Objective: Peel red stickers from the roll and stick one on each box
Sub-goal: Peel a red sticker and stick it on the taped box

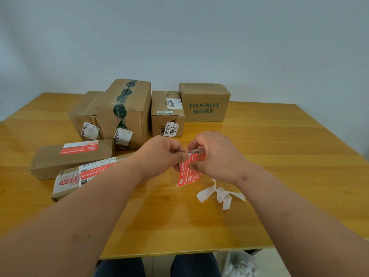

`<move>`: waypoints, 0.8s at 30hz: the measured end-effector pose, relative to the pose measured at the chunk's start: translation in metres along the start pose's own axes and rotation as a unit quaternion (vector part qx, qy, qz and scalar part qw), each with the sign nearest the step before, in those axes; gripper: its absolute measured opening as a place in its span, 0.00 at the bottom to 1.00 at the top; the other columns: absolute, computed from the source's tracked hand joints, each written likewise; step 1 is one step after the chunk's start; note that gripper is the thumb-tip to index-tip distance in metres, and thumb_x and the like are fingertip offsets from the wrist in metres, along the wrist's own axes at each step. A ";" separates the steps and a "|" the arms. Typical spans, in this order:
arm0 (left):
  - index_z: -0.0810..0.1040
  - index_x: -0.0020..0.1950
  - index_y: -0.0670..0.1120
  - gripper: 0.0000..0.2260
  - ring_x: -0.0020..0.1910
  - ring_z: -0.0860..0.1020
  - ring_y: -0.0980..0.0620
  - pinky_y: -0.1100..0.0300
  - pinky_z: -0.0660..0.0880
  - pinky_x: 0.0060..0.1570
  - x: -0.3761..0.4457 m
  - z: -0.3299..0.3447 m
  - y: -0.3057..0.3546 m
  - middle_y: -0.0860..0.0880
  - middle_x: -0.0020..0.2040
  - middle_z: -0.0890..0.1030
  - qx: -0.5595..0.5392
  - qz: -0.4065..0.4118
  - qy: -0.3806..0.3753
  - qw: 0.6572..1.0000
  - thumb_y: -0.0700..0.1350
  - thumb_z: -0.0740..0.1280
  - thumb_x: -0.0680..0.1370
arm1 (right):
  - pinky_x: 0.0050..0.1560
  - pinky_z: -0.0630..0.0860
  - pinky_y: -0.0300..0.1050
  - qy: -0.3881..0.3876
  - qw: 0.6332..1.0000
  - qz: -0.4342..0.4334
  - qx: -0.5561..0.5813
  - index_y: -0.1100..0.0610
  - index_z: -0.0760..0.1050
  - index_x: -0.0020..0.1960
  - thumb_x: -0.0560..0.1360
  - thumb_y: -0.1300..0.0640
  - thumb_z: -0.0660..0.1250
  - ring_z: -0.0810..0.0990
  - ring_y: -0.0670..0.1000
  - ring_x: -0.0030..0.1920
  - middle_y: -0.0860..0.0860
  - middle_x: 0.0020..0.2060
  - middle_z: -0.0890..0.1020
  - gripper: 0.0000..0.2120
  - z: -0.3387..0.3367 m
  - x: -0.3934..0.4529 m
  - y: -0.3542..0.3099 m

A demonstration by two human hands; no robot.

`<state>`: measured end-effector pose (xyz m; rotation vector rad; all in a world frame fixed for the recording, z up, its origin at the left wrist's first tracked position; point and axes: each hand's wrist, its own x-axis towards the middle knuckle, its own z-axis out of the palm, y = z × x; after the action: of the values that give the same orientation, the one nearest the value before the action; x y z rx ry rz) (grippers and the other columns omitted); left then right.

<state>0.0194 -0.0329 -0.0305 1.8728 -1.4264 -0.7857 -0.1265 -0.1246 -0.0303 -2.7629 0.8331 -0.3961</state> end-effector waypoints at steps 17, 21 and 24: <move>0.84 0.42 0.48 0.04 0.43 0.82 0.52 0.54 0.79 0.49 -0.001 0.003 -0.001 0.51 0.38 0.85 -0.027 -0.013 0.006 1.000 0.48 0.74 0.73 | 0.65 0.60 0.52 -0.015 1.000 0.007 -0.027 0.46 0.81 0.46 0.72 0.46 0.70 0.66 0.50 0.61 0.43 0.53 0.76 0.06 -0.001 0.000 0.001; 0.82 0.41 0.46 0.06 0.44 0.82 0.51 0.52 0.79 0.51 0.001 0.006 -0.002 0.50 0.40 0.84 -0.027 -0.031 0.024 0.999 0.47 0.70 0.77 | 0.67 0.56 0.53 -0.026 0.998 -0.005 -0.064 0.47 0.82 0.49 0.72 0.46 0.70 0.63 0.50 0.65 0.42 0.56 0.76 0.09 -0.002 0.001 0.001; 0.81 0.45 0.43 0.06 0.48 0.83 0.46 0.47 0.79 0.54 0.001 0.008 -0.003 0.46 0.42 0.85 -0.072 -0.057 0.018 0.996 0.45 0.70 0.77 | 0.67 0.56 0.53 -0.024 0.998 -0.009 -0.056 0.48 0.82 0.47 0.72 0.48 0.71 0.62 0.50 0.66 0.41 0.56 0.76 0.06 -0.002 0.002 0.000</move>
<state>0.0154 -0.0340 -0.0377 1.8590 -1.2163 -0.8807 -0.1261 -0.1259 -0.0279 -2.8725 0.8448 -0.2926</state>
